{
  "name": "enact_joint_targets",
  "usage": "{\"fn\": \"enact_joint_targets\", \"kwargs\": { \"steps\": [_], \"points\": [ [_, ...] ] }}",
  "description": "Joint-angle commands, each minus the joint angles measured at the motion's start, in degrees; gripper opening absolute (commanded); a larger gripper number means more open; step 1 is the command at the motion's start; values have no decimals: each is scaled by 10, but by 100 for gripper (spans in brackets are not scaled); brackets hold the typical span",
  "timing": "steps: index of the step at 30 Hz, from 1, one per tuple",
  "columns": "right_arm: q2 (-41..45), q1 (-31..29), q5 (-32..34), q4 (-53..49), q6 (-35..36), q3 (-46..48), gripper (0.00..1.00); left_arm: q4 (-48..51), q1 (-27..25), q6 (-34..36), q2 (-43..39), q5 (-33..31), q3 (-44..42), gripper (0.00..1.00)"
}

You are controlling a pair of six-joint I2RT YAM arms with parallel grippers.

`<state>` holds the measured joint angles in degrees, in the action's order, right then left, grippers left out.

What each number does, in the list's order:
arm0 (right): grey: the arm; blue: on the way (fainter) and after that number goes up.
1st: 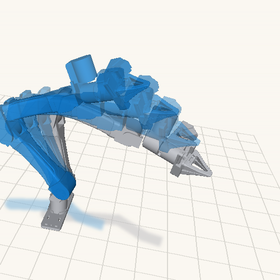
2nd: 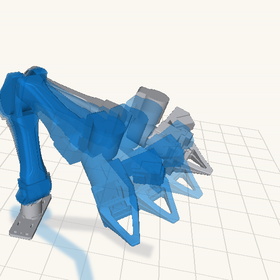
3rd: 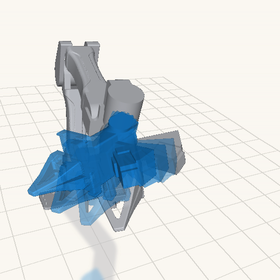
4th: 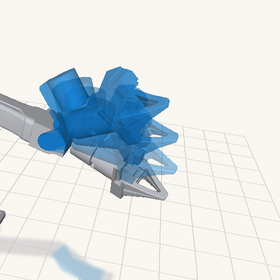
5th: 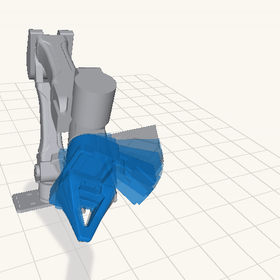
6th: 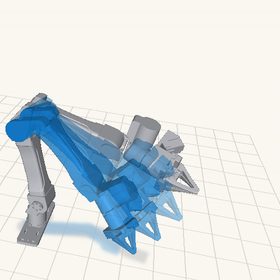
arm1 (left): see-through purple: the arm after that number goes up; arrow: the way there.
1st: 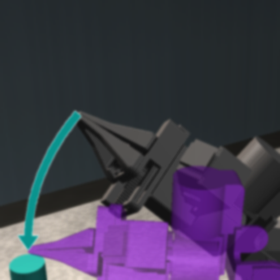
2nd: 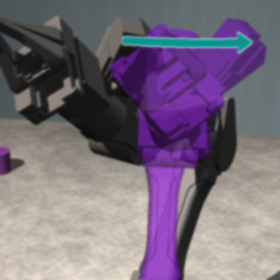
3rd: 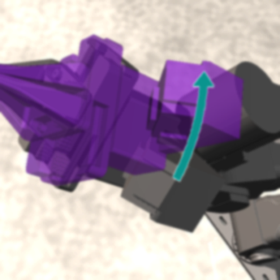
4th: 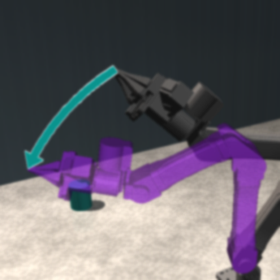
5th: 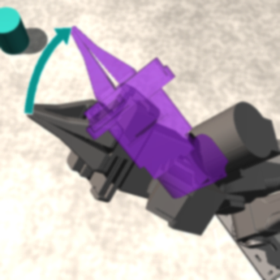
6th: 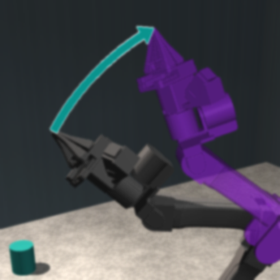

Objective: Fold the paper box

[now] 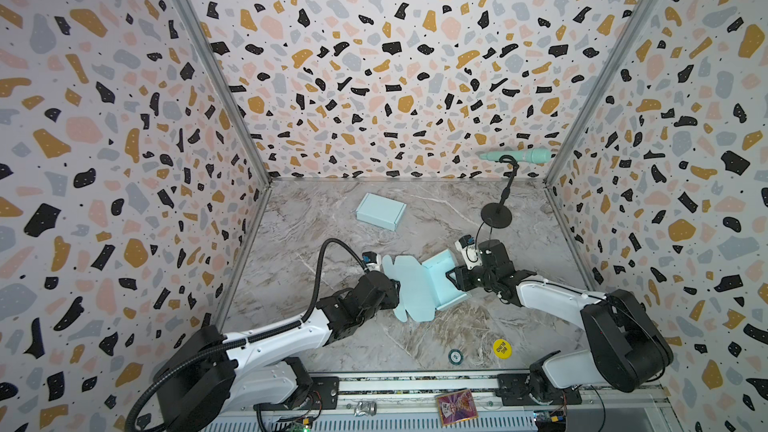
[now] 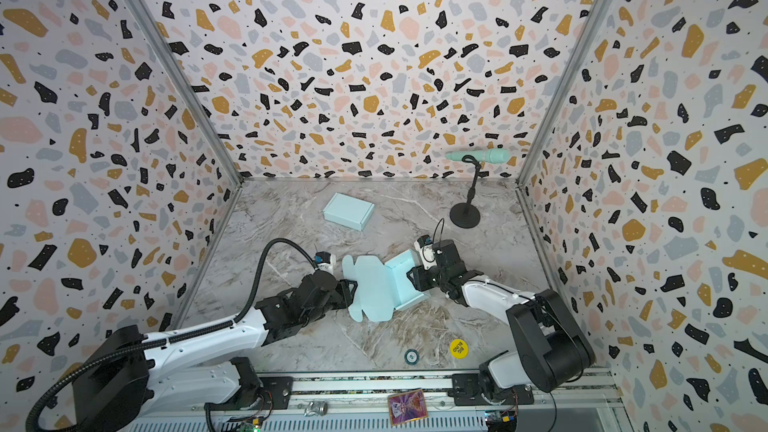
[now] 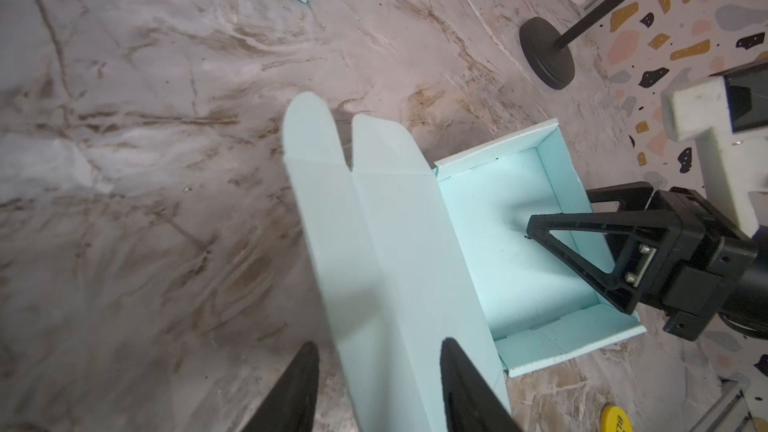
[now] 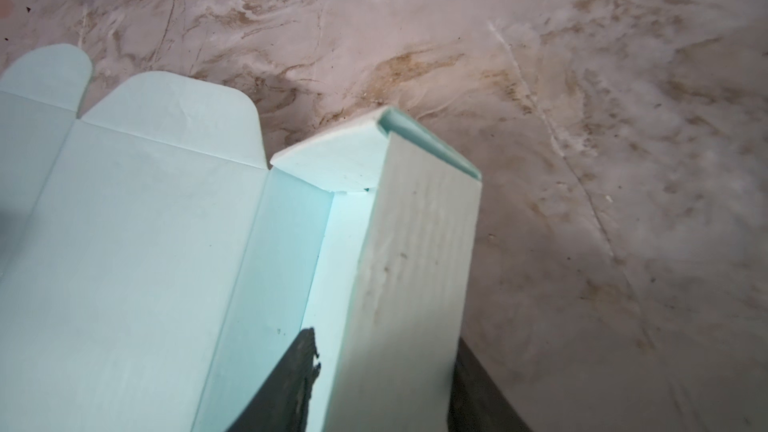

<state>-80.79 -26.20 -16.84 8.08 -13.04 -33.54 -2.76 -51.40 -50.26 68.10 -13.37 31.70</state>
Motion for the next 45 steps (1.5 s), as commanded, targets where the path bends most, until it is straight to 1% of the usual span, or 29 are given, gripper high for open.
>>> {"fn": "enact_joint_targets", "kwargs": {
  "steps": [1, 5, 8, 12, 15, 18, 20, 23, 25, 28, 30, 31, 33, 34, 37, 40, 45],
  "points": [
    [24, 2, -9, 18, -6, 10, 50, -44, 6, -18, 11, 14, 12, 40],
    [45, 2, -8, 29, -8, 27, 51, -71, 6, -35, 18, 21, 4, 31],
    [57, 2, -11, 39, -11, 39, 52, -81, 7, -43, 20, 21, 0, 27],
    [87, -5, -14, 56, -10, 60, 57, -73, 9, -48, 18, 11, 5, 13],
    [145, -20, -3, 80, -4, 93, 64, -46, 17, -36, 14, 6, 24, 7],
    [223, -35, 2, 126, -3, 145, 78, -2, 34, -8, 6, 4, 54, 1],
    [272, -41, -3, 155, -1, 178, 88, 32, 53, 41, 4, 13, 83, 0],
    [318, -47, -6, 175, 13, 201, 94, 87, 78, 118, 19, 42, 137, 0],
    [333, -50, -6, 179, 26, 203, 95, 135, 88, 178, 41, 65, 180, 0],
    [344, -50, 4, 193, 50, 195, 95, 223, 90, 284, 75, 78, 255, 0],
    [347, -50, 1, 238, 75, 194, 95, 266, 90, 342, 86, 93, 290, 0],
    [342, -50, -9, 273, 93, 194, 95, 285, 91, 372, 90, 110, 304, 0],
    [316, -47, -33, 339, 128, 185, 97, 332, 90, 418, 98, 120, 333, 0],
    [292, -42, -59, 356, 143, 167, 97, 354, 90, 442, 103, 127, 347, 0],
    [211, -14, -178, 387, 166, 114, 95, 408, 90, 495, 111, 130, 370, 0],
    [135, 1, -276, 376, 200, 63, 92, 436, 90, 532, 111, 128, 383, 0],
    [54, 5, -355, 301, 277, -16, 88, 430, 89, 557, 90, 145, 387, 0]
  ]
}}
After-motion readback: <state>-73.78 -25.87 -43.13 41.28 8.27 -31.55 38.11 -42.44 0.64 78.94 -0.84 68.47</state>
